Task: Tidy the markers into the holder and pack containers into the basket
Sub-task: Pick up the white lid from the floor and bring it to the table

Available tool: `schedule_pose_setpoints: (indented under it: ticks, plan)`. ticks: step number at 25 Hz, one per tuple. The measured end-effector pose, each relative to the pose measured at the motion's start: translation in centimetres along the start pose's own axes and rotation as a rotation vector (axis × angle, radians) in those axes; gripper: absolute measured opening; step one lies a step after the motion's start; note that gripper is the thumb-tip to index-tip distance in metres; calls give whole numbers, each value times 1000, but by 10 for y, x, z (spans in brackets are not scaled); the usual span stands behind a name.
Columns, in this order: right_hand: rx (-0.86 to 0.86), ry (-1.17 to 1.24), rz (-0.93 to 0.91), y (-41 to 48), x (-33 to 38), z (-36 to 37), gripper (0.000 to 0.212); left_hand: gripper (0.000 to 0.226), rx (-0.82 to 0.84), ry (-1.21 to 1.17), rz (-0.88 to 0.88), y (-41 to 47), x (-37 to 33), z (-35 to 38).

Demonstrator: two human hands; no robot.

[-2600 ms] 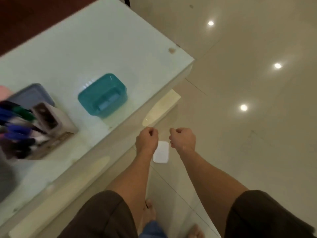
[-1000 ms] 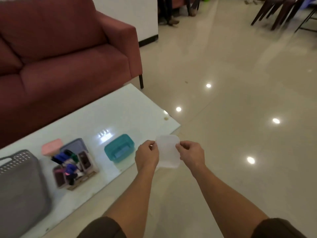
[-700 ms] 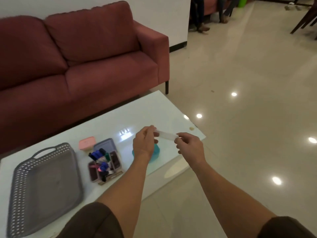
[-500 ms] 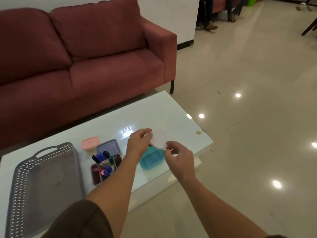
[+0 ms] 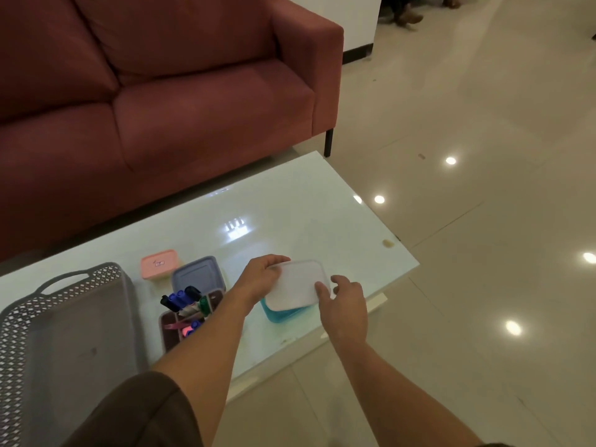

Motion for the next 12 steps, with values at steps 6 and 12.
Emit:
schedule_pose_setpoints:
  ticks: [6,12]
  plan:
    - [90,-41,26,35,5,20,21,29,-300,113,26,15,39,-3]
    - [115,-146,54,45,6,35,20,30,-464,288,112,13,51,-2]
Point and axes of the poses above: each hand's wrist, its own y-axis towards the middle knuckle, its own z-axis out of the palm, x = y × z, the point moved 6 cm from there along y, towards the middle knuckle, and after that the axes turned 8 degrees about -z, right-handed, at the moved point
